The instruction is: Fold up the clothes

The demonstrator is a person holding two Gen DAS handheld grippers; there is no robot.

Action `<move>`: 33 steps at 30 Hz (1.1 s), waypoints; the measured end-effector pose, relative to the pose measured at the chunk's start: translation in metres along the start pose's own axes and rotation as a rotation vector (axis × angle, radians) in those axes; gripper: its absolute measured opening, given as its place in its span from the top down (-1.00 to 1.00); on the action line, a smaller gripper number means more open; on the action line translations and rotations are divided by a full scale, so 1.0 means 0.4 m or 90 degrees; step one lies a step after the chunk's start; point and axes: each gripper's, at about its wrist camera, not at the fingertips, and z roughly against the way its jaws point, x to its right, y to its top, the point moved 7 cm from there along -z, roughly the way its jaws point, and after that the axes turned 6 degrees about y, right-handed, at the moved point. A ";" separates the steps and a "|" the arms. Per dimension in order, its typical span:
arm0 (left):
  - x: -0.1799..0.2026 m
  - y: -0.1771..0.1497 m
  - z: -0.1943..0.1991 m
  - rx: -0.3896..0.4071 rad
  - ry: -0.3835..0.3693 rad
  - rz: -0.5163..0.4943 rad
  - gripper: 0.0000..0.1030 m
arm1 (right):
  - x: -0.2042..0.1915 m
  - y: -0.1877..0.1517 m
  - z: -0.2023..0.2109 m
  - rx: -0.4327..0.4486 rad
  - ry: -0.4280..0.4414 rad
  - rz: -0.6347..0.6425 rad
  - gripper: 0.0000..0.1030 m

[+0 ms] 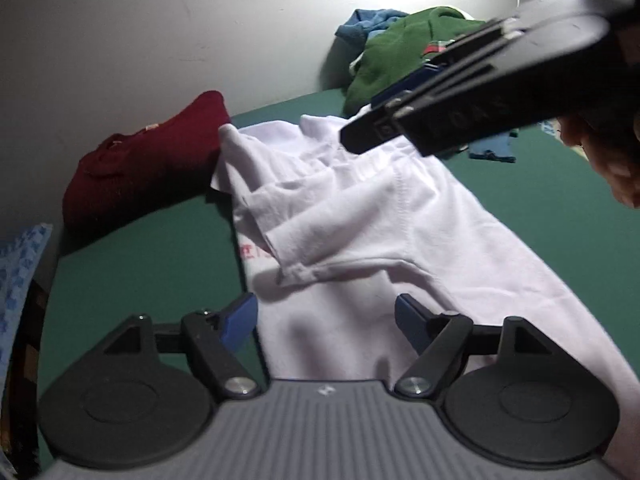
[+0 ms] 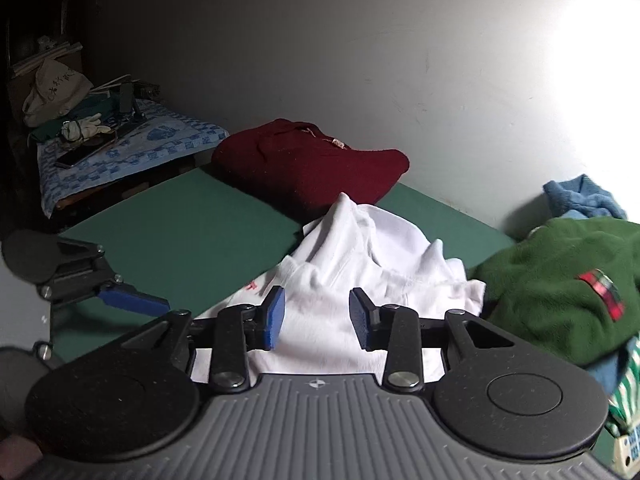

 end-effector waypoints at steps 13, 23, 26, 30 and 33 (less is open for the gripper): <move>0.008 0.037 -0.159 -0.016 -0.009 -0.030 -0.46 | 0.017 -0.018 -0.225 -0.048 0.092 0.009 0.92; 0.012 0.053 -0.176 -0.008 -0.025 -0.020 0.37 | 0.104 0.086 -0.180 0.101 0.097 -0.138 0.94; 0.004 0.051 -0.180 -0.011 -0.029 -0.008 0.38 | 0.091 0.063 -0.252 0.062 0.100 -0.138 0.90; -0.017 0.047 -0.166 -0.014 -0.047 0.021 0.67 | 0.094 0.038 -0.265 0.059 0.088 -0.130 0.57; -0.044 0.042 -0.148 -0.011 -0.061 0.050 0.96 | 0.164 0.036 -0.170 0.120 0.049 -0.166 0.42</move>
